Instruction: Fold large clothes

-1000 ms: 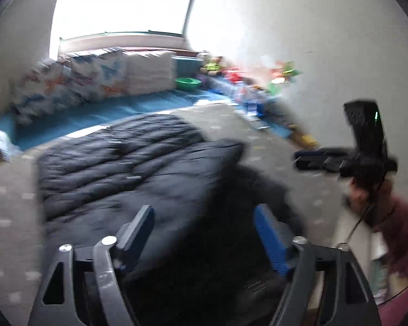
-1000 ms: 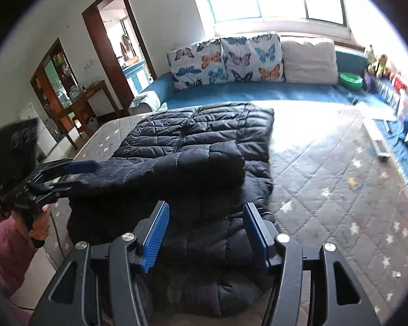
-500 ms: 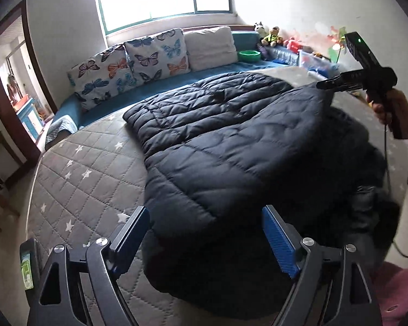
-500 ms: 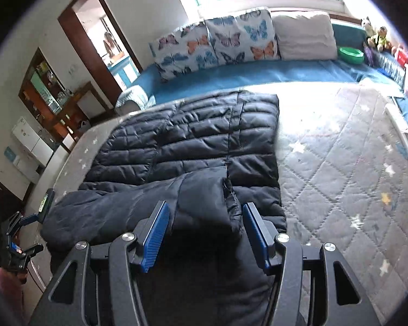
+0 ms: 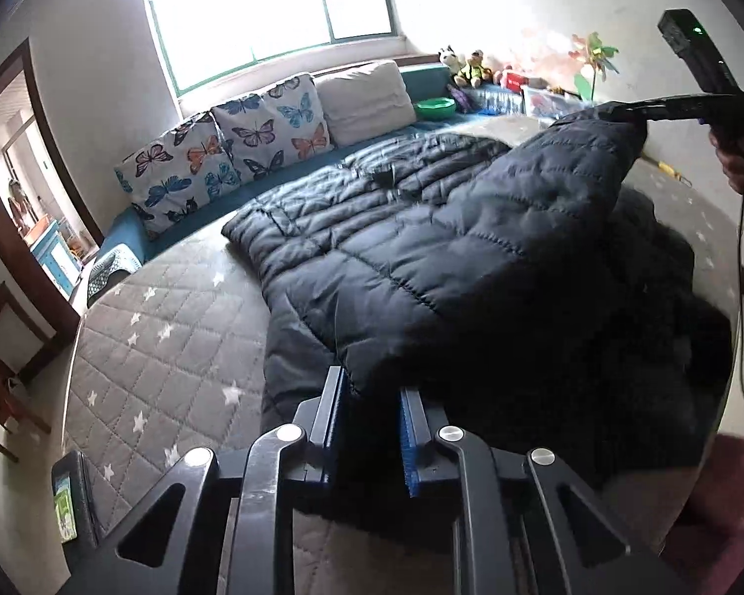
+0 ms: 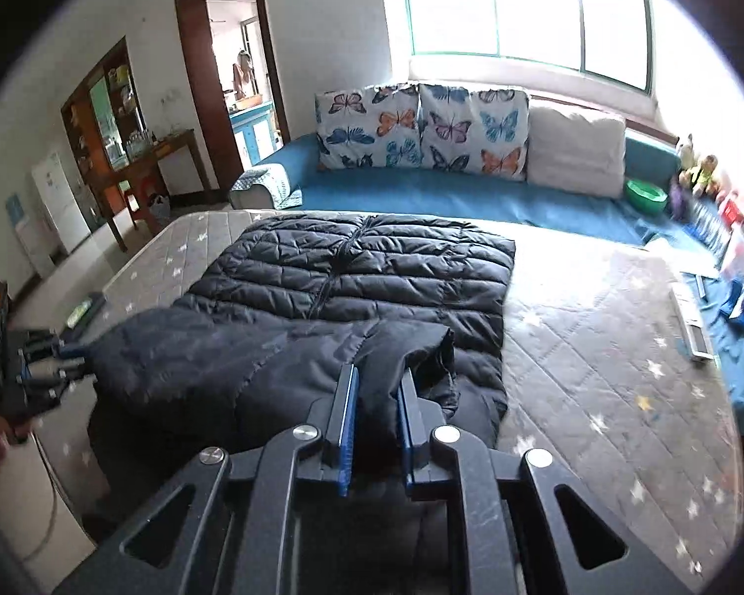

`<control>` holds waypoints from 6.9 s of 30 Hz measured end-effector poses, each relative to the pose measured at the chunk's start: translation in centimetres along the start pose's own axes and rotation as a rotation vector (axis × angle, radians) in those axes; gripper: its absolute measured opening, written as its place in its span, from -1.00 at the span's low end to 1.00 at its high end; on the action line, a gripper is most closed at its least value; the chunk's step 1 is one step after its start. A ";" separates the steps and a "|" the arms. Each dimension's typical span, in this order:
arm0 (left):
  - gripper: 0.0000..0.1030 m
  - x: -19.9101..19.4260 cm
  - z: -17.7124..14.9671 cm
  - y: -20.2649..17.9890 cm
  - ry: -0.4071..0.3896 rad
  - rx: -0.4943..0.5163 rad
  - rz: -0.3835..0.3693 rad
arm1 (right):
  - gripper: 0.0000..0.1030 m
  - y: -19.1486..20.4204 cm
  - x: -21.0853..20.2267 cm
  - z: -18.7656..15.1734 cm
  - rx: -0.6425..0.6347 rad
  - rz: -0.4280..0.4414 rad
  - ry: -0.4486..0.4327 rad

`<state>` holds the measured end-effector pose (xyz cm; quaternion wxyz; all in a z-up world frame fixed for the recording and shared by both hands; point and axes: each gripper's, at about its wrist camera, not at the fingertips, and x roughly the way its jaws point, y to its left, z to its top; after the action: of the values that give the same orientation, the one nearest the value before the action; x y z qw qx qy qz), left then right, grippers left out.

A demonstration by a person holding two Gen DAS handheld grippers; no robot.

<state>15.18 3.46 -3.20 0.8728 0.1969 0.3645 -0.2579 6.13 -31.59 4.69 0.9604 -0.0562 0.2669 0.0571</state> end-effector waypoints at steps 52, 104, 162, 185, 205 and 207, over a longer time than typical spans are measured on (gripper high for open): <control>0.46 8.4 3.3 -2.1 0.036 -0.159 -0.216 | 0.18 2.1 6.7 -3.2 -0.105 0.006 0.156; 0.54 -1.2 -4.8 -13.7 0.060 0.338 -0.115 | 0.22 3.5 5.2 -7.1 -0.194 -0.025 0.166; 0.05 -2.6 -6.5 -10.0 -0.075 0.322 0.174 | -0.49 9.5 -0.2 -5.4 -0.295 0.142 0.038; -0.41 -18.9 -15.3 -12.4 -0.157 0.117 0.015 | -0.64 13.3 -11.6 -13.6 -0.408 0.261 0.041; -0.42 -7.8 8.7 -1.2 -0.132 0.040 0.159 | -0.64 6.4 4.5 7.6 -0.253 0.183 0.058; -0.43 -6.0 10.8 -0.5 -0.094 0.017 0.152 | -0.64 5.5 7.2 8.7 -0.223 0.158 0.081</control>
<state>16.98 -0.84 8.24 0.9043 0.2190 0.3051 -0.2029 15.91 -24.41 7.96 0.9291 -0.1437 0.3010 0.1598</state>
